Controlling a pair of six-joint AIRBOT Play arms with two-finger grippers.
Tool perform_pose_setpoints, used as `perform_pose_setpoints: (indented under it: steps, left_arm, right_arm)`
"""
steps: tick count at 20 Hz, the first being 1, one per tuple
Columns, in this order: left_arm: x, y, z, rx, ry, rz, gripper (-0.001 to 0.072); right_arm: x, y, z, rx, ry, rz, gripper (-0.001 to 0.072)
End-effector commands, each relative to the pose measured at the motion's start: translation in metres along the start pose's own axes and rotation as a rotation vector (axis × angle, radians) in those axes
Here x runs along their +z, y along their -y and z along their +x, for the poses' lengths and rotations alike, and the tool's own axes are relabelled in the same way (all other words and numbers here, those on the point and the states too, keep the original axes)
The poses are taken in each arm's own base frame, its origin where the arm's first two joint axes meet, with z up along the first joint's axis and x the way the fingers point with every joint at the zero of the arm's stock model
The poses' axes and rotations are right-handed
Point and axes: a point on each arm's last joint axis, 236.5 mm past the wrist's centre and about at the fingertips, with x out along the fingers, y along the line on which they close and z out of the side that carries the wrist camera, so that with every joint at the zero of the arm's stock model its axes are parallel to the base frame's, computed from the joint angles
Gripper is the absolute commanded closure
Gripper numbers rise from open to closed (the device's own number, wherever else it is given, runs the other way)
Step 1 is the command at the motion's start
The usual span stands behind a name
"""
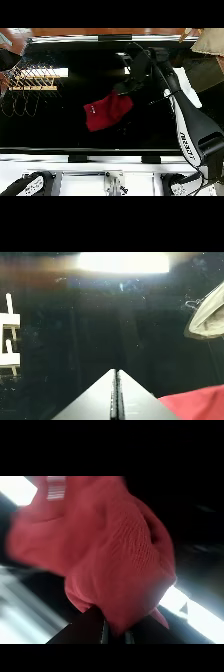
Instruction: Fold the shirts.
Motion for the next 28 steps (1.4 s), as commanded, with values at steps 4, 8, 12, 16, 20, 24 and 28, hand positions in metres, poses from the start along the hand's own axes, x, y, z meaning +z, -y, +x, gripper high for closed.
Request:
perform_pose_setpoints:
  steps: [4, 8, 12, 16, 20, 24, 28]
  left_arm:
    - [-0.001, 0.000, 0.000, 0.000, -0.005, 0.000, 0.0676]
    - [-0.001, 0.000, 0.000, -0.001, -0.005, 0.000, 0.0676]
    - [-0.001, 0.000, 0.000, -0.001, -0.006, -0.001, 0.0676]
    - [-0.008, 0.002, 0.000, -0.009, -0.032, -0.001, 0.0676]
    - [-0.017, 0.005, -0.001, -0.020, -0.073, 0.000, 0.0676]
    - [-0.017, 0.005, -0.001, -0.021, -0.074, 0.000, 0.0676]
    - [-0.018, 0.005, -0.001, -0.021, -0.074, -0.004, 0.0676]
  right_arm:
    - [-0.032, 0.157, -0.038, -0.352, -0.051, 0.177, 0.0616]
    - [-0.061, 0.221, -0.068, -0.412, -0.019, 0.450, 0.0616]
    - [-0.124, 0.258, -0.096, -0.409, -0.123, 0.670, 0.0616]
    - [-0.186, 0.274, -0.126, -0.396, -0.219, 0.893, 0.0616]
    - [-0.220, 0.296, -0.166, -0.431, -0.140, 1.051, 0.0616]
    - [-0.262, 0.316, -0.201, -0.462, -0.077, 1.197, 0.0616]
    - [-0.312, 0.323, -0.210, -0.453, -0.097, 1.309, 0.0616]
